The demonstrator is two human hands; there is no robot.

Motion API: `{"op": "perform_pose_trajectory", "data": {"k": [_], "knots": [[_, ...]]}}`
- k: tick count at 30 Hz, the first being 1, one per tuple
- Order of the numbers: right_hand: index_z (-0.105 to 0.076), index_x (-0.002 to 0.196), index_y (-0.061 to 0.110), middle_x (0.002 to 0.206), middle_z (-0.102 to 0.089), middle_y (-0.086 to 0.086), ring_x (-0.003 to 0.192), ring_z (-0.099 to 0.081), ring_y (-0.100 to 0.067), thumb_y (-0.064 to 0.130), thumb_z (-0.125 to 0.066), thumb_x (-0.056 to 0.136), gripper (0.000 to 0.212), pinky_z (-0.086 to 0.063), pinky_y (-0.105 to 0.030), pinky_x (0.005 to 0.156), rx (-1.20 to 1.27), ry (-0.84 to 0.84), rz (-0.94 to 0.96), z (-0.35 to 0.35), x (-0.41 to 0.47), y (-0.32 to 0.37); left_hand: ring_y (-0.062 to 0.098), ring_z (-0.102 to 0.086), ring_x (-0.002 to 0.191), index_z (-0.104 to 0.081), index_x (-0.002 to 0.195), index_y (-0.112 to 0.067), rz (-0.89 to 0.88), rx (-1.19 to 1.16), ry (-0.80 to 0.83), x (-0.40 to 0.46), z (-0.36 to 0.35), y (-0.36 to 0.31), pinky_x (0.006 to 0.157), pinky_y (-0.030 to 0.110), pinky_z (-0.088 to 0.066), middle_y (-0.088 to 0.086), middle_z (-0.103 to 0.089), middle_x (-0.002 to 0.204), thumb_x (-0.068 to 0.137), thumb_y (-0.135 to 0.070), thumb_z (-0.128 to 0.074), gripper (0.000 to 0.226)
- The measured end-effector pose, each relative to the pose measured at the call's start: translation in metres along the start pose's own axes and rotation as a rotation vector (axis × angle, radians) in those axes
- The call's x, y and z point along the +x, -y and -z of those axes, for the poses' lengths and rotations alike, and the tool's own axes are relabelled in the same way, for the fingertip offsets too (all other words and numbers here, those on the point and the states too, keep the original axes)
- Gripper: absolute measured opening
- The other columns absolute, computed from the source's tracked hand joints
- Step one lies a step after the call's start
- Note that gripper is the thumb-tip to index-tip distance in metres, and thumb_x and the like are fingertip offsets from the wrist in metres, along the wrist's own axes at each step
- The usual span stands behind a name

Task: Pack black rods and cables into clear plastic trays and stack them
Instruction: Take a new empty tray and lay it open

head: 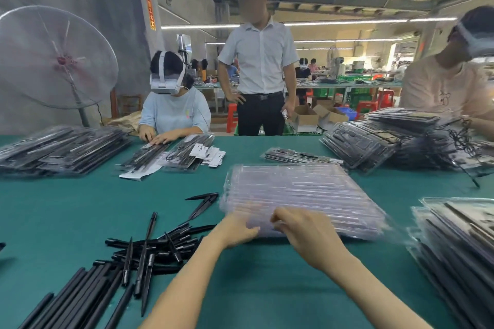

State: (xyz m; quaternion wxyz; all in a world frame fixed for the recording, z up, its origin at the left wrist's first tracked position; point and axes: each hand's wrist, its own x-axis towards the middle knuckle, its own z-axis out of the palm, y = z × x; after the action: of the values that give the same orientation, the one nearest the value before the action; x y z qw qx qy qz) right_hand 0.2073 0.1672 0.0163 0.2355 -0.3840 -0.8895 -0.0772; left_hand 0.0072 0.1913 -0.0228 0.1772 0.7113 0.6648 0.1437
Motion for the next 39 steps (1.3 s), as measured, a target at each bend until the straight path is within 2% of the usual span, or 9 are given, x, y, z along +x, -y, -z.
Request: {"op": "perform_pose_trajectory", "data": {"k": [4, 9, 14, 17, 20, 22, 27, 31, 39], "knots": [[-0.055, 0.11, 0.028, 0.111, -0.064, 0.011, 0.104, -0.057, -0.014, 0.034, -0.042, 0.1, 0.018, -0.039, -0.028, 0.078, 0.07, 0.02, -0.098, -0.004, -0.012, -0.001, -0.003, -0.028, 0.135, -0.054, 0.133, -0.03, -0.234, 0.036, -0.18, -0.044, -0.002, 0.018, 0.119, 0.033, 0.0, -0.019, -0.042, 0.143, 0.096, -0.02, -0.049, 0.039], [-0.059, 0.099, 0.019, 0.096, -0.066, 0.009, 0.094, -0.061, -0.014, 0.044, -0.057, 0.092, 0.026, -0.04, -0.027, 0.07, 0.008, 0.022, -0.021, -0.003, -0.045, 0.023, 0.002, -0.046, 0.128, -0.072, 0.109, -0.024, -0.067, -0.154, -0.356, -0.104, 0.001, 0.037, 0.109, 0.023, -0.032, -0.012, -0.061, 0.128, 0.089, -0.001, -0.048, 0.038], [-0.057, 0.049, 0.022, 0.053, -0.057, 0.018, 0.05, -0.06, 0.001, 0.048, -0.095, 0.027, 0.051, -0.034, -0.016, 0.035, 0.011, -0.131, 0.084, -0.012, -0.098, 0.064, 0.004, -0.054, 0.105, -0.071, 0.104, -0.029, 0.102, -0.021, -0.422, -0.156, 0.011, 0.053, 0.096, 0.022, -0.039, -0.016, -0.068, 0.107, 0.088, -0.009, -0.051, 0.033], [-0.06, 0.052, 0.027, 0.058, -0.06, 0.024, 0.055, -0.06, 0.007, 0.057, -0.088, 0.045, 0.042, -0.038, -0.011, 0.039, 0.073, -0.123, 0.167, -0.019, -0.128, 0.085, 0.007, -0.047, 0.117, -0.063, 0.116, -0.029, 0.166, 0.018, -0.328, -0.184, 0.007, 0.065, 0.103, 0.027, -0.034, -0.014, -0.06, 0.119, 0.091, -0.016, -0.051, 0.031], [-0.066, 0.056, 0.027, 0.078, -0.069, 0.024, 0.079, -0.067, 0.007, 0.057, -0.038, 0.094, 0.056, -0.049, -0.009, 0.052, 0.093, -0.169, 0.243, -0.027, -0.15, 0.108, 0.007, -0.044, 0.121, -0.057, 0.122, -0.027, 0.172, 0.055, -0.287, -0.213, -0.003, 0.067, 0.106, 0.027, -0.033, -0.012, -0.056, 0.124, 0.093, -0.019, -0.049, 0.031], [-0.068, 0.059, 0.027, 0.083, -0.07, 0.024, 0.085, -0.067, 0.006, 0.051, -0.02, 0.1, 0.068, -0.052, -0.01, 0.057, 0.138, -0.224, 0.196, -0.031, -0.156, 0.122, 0.009, -0.044, 0.119, -0.048, 0.126, -0.024, 0.22, 0.181, -0.345, -0.228, -0.007, 0.065, 0.101, 0.026, -0.035, -0.01, -0.052, 0.124, 0.094, -0.024, -0.048, 0.032], [-0.067, 0.061, 0.028, 0.086, -0.07, 0.025, 0.089, -0.066, 0.007, 0.052, -0.023, 0.099, 0.063, -0.053, -0.01, 0.061, 0.234, -0.174, 0.156, -0.027, -0.167, 0.138, 0.019, -0.042, 0.124, -0.033, 0.131, -0.011, 0.522, 0.496, -0.382, -0.257, -0.013, 0.072, 0.1, 0.029, -0.036, 0.003, -0.043, 0.132, 0.1, -0.038, -0.039, 0.042], [-0.066, 0.061, 0.03, 0.083, -0.068, 0.028, 0.089, -0.065, 0.01, 0.052, -0.027, 0.098, 0.058, -0.052, -0.008, 0.065, 0.226, -0.147, 0.186, -0.021, -0.174, 0.143, 0.015, -0.058, 0.112, -0.039, 0.124, -0.011, 0.536, 0.484, -0.291, -0.263, -0.013, 0.078, 0.089, 0.025, -0.046, 0.003, -0.053, 0.127, 0.103, -0.032, -0.034, 0.03], [-0.07, 0.071, 0.039, 0.091, -0.067, 0.032, 0.094, -0.061, 0.014, 0.055, -0.025, 0.099, 0.055, -0.048, -0.007, 0.08, 0.252, -0.023, 0.218, -0.011, -0.175, 0.161, 0.012, -0.041, 0.057, -0.038, 0.083, -0.011, 0.504, -0.184, -0.323, -0.278, 0.004, 0.064, 0.049, 0.026, -0.031, 0.002, -0.052, 0.077, 0.097, -0.026, -0.046, 0.023]]}}
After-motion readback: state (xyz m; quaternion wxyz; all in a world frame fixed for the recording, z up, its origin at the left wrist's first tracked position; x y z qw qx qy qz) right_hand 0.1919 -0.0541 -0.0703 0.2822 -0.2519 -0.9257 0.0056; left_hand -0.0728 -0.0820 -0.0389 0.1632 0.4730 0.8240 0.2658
